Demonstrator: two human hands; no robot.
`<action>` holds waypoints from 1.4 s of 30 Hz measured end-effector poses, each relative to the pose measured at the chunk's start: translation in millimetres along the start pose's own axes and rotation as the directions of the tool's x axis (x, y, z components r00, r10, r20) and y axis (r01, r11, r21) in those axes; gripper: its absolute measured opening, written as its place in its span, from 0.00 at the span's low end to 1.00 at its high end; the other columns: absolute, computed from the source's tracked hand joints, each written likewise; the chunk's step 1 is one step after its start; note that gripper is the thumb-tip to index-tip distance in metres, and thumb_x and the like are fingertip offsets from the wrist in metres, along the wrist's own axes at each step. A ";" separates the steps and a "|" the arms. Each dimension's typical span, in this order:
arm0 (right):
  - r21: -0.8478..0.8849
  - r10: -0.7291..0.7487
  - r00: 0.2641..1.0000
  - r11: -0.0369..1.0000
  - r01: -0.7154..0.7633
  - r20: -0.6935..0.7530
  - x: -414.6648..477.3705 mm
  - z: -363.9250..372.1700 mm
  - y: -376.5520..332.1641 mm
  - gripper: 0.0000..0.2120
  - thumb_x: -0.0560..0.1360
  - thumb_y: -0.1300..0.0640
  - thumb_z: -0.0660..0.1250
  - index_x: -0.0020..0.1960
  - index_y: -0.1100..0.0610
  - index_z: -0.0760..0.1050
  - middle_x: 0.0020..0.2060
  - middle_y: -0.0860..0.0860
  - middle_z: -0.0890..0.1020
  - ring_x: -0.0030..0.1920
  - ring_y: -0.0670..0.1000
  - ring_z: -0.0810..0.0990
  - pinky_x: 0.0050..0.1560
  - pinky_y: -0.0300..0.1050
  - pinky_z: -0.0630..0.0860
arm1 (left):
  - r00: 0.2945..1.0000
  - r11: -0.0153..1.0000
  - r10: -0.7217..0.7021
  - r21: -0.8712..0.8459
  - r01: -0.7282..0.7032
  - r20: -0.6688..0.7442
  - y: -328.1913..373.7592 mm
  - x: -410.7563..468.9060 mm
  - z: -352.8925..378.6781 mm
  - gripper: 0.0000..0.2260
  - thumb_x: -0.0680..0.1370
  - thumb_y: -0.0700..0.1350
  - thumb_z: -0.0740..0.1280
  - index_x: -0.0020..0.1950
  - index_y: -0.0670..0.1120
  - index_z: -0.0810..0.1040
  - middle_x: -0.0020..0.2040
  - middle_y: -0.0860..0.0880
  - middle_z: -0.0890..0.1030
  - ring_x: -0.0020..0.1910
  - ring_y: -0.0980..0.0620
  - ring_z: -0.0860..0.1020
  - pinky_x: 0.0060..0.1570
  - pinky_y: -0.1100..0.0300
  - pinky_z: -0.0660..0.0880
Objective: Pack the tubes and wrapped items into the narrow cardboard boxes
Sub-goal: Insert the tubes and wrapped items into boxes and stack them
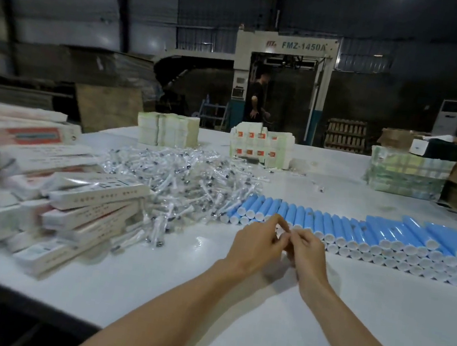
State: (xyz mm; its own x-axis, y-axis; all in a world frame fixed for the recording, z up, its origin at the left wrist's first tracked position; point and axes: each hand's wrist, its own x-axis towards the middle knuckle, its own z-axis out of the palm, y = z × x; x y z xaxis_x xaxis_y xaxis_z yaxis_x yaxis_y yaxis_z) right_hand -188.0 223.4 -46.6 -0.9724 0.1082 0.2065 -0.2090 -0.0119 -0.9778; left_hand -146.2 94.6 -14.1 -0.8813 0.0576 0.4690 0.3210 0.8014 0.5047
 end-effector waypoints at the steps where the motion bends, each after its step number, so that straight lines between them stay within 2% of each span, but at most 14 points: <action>1: 0.010 -0.001 1.000 1.000 0.001 0.007 0.2 0.3 0.7 0.09 0.82 0.61 0.66 0.45 0.58 0.83 0.29 0.47 0.80 0.29 0.43 0.75 0.29 0.37 0.70 | 1.000 0.999 0.012 0.043 -0.012 0.005 -0.6 -0.8 -7.3 0.10 0.86 0.54 0.63 0.64 0.53 0.77 0.46 0.51 0.87 0.45 0.51 0.83 0.45 0.51 0.77; 4: 0.052 0.008 1.000 0.999 -0.009 0.024 2.2 -0.8 1.5 0.08 0.81 0.63 0.67 0.45 0.59 0.83 0.29 0.50 0.79 0.27 0.45 0.73 0.27 0.35 0.68 | 0.999 0.980 0.024 0.199 -0.017 -0.032 -10.5 -4.2 -41.0 0.11 0.86 0.52 0.63 0.67 0.51 0.76 0.52 0.50 0.87 0.53 0.46 0.83 0.48 0.50 0.77; 6: 0.073 0.015 0.999 0.997 -0.018 0.039 2.5 -1.5 2.1 0.08 0.81 0.64 0.66 0.45 0.60 0.83 0.29 0.51 0.79 0.27 0.45 0.72 0.25 0.33 0.66 | 0.997 0.930 0.030 0.367 -0.002 -0.070 -28.0 -7.8 -73.0 0.13 0.86 0.49 0.64 0.70 0.49 0.76 0.61 0.47 0.85 0.61 0.45 0.80 0.57 0.47 0.78; 8: 0.075 0.018 0.998 0.997 -0.022 0.053 1.2 -1.5 2.4 0.08 0.81 0.64 0.66 0.45 0.60 0.83 0.30 0.51 0.79 0.26 0.44 0.72 0.24 0.33 0.66 | 0.994 0.831 0.001 0.552 0.062 -0.113 -52.8 -11.2 -110.7 0.16 0.86 0.45 0.64 0.73 0.45 0.75 0.69 0.45 0.79 0.69 0.45 0.75 0.69 0.47 0.74; 10: 0.068 0.013 0.998 0.998 -0.017 0.066 -0.2 -1.0 2.5 0.08 0.81 0.64 0.66 0.46 0.61 0.82 0.30 0.51 0.79 0.27 0.45 0.72 0.24 0.33 0.66 | 0.981 0.718 -0.075 0.673 0.178 -0.179 -79.5 -17.0 -151.4 0.17 0.86 0.43 0.63 0.74 0.42 0.73 0.72 0.43 0.75 0.71 0.45 0.73 0.73 0.49 0.73; 15: 0.046 -0.004 0.996 0.999 0.000 0.084 -1.7 0.9 1.2 0.08 0.82 0.63 0.65 0.47 0.61 0.82 0.32 0.51 0.79 0.29 0.46 0.72 0.27 0.35 0.67 | 0.929 0.548 -0.281 0.754 0.362 -0.241 -139.5 -44.7 -231.9 0.26 0.86 0.59 0.62 0.69 0.37 0.77 0.68 0.39 0.76 0.69 0.42 0.74 0.67 0.47 0.76; 19: 0.032 -0.005 0.995 0.999 0.002 0.095 -1.8 2.5 0.7 0.08 0.82 0.63 0.65 0.47 0.61 0.82 0.32 0.52 0.80 0.30 0.47 0.73 0.30 0.38 0.67 | 0.942 0.485 -0.308 0.829 0.279 -0.136 -161.3 -55.9 -247.4 0.29 0.86 0.64 0.58 0.54 0.40 0.84 0.62 0.40 0.80 0.63 0.43 0.77 0.61 0.48 0.75; 23: 0.018 -0.002 0.994 1.000 0.000 0.105 -1.7 2.2 0.5 0.09 0.82 0.63 0.64 0.48 0.61 0.82 0.33 0.53 0.80 0.32 0.49 0.73 0.32 0.41 0.68 | 0.973 0.434 -0.220 0.887 0.159 -0.067 -163.1 -53.5 -244.5 0.32 0.83 0.69 0.58 0.63 0.42 0.82 0.68 0.44 0.80 0.70 0.45 0.76 0.68 0.50 0.73; 26: 0.013 0.001 0.993 1.000 -0.002 0.115 -3.0 1.7 1.3 0.09 0.83 0.62 0.64 0.47 0.60 0.82 0.32 0.52 0.80 0.32 0.48 0.73 0.32 0.40 0.68 | 0.984 0.405 -0.170 0.907 0.115 -0.049 -157.5 -49.5 -243.9 0.34 0.80 0.71 0.62 0.69 0.43 0.74 0.68 0.45 0.79 0.69 0.46 0.76 0.66 0.52 0.75; 29: 0.016 0.001 0.993 1.000 -0.003 0.118 -3.1 1.8 1.3 0.09 0.82 0.62 0.65 0.47 0.60 0.82 0.31 0.51 0.80 0.31 0.48 0.73 0.31 0.40 0.68 | 0.990 0.462 -0.110 0.877 0.133 -0.092 -140.4 -42.3 -239.6 0.32 0.80 0.69 0.66 0.68 0.43 0.70 0.60 0.45 0.84 0.53 0.46 0.82 0.48 0.52 0.83; 31: 0.001 -0.002 0.993 1.000 0.002 0.117 -3.0 2.8 0.9 0.09 0.82 0.62 0.65 0.46 0.60 0.82 0.31 0.52 0.80 0.31 0.48 0.73 0.32 0.42 0.68 | 0.988 0.574 -0.086 0.804 0.152 -0.125 -122.8 -35.8 -234.0 0.30 0.79 0.68 0.70 0.67 0.45 0.69 0.56 0.46 0.87 0.39 0.49 0.82 0.31 0.56 0.79; 33: -0.018 -0.011 0.992 1.000 0.013 0.122 -3.7 4.4 -0.4 0.09 0.82 0.60 0.65 0.45 0.58 0.82 0.32 0.52 0.81 0.31 0.48 0.74 0.33 0.43 0.68 | 0.988 0.732 -0.087 0.664 0.153 -0.131 -102.2 -30.0 -223.7 0.29 0.78 0.66 0.72 0.65 0.48 0.68 0.55 0.47 0.87 0.35 0.51 0.82 0.24 0.59 0.77; 37: 0.024 -0.086 0.974 0.996 0.083 0.210 -10.9 7.5 -12.2 0.09 0.83 0.55 0.67 0.48 0.57 0.83 0.33 0.50 0.82 0.31 0.44 0.76 0.32 0.38 0.72 | 0.991 0.921 -0.096 0.369 0.126 -0.098 -64.9 -23.6 -181.8 0.25 0.76 0.67 0.74 0.60 0.55 0.66 0.47 0.58 0.77 0.35 0.60 0.82 0.25 0.68 0.77; 42: 0.193 -0.122 0.922 0.980 0.052 0.368 -23.4 18.1 -30.4 0.15 0.83 0.46 0.67 0.59 0.57 0.79 0.44 0.56 0.87 0.41 0.52 0.84 0.39 0.43 0.79 | 1.000 0.985 -0.028 0.169 0.029 -0.008 -37.3 -16.0 -105.6 0.29 0.77 0.65 0.75 0.66 0.52 0.66 0.60 0.49 0.84 0.43 0.55 0.83 0.32 0.67 0.79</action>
State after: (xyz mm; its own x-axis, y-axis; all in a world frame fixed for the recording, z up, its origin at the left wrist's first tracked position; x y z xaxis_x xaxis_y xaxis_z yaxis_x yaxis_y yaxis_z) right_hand -160.8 203.2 -21.0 -0.9088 -0.2651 0.3222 -0.2757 -0.1982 -0.9406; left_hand -107.4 0.9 36.2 -0.8871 0.0302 0.4606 0.2319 0.8919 0.3882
